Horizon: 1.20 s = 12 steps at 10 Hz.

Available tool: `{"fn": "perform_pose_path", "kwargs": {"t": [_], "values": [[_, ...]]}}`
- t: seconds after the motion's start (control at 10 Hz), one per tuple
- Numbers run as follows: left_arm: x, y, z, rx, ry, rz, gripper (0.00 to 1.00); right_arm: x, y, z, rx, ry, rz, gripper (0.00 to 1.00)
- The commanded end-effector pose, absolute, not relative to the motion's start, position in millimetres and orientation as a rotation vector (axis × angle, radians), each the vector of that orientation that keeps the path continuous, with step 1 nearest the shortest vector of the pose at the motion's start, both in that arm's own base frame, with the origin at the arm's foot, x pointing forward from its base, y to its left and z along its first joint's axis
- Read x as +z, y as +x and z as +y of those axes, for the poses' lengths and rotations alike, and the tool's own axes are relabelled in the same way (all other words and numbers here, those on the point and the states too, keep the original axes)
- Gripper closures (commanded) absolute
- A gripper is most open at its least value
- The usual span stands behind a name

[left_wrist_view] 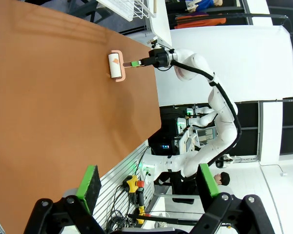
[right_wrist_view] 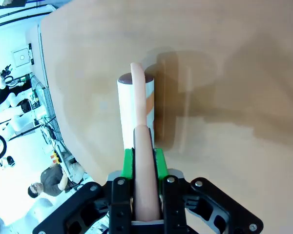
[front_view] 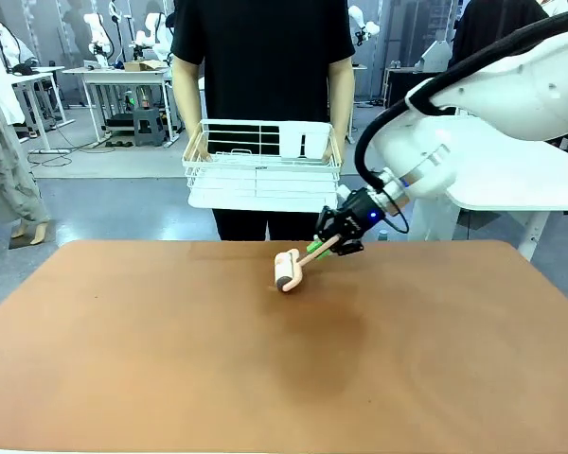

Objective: Clean the table.
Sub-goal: Clean the table with the Lint Roller when the human lifts the Dish drying rack.

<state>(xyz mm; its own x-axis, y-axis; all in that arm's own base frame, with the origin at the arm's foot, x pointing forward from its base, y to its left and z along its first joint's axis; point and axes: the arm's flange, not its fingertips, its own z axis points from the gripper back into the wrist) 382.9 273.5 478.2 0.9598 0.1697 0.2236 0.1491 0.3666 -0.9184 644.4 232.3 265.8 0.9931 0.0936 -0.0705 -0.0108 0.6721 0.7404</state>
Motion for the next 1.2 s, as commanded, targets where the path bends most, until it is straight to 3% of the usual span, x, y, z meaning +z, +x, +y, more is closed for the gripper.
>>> {"fn": "perform_pose_path", "kwargs": {"t": [0.0,0.7,0.8,1.1], "values": [[479,379,274,0.007,-1.205,-0.314,0.0,231,626,220,0.058,0.713,0.159,0.79],[479,379,274,0.007,-1.205,-0.314,0.0,302,599,195,0.111,0.778,0.088,0.79],[479,379,274,0.007,-1.205,-0.314,0.0,332,588,188,0.182,0.731,0.089,0.79],[479,379,274,0.007,-1.205,-0.314,0.0,421,521,150,0.208,0.296,0.076,0.79]]}}
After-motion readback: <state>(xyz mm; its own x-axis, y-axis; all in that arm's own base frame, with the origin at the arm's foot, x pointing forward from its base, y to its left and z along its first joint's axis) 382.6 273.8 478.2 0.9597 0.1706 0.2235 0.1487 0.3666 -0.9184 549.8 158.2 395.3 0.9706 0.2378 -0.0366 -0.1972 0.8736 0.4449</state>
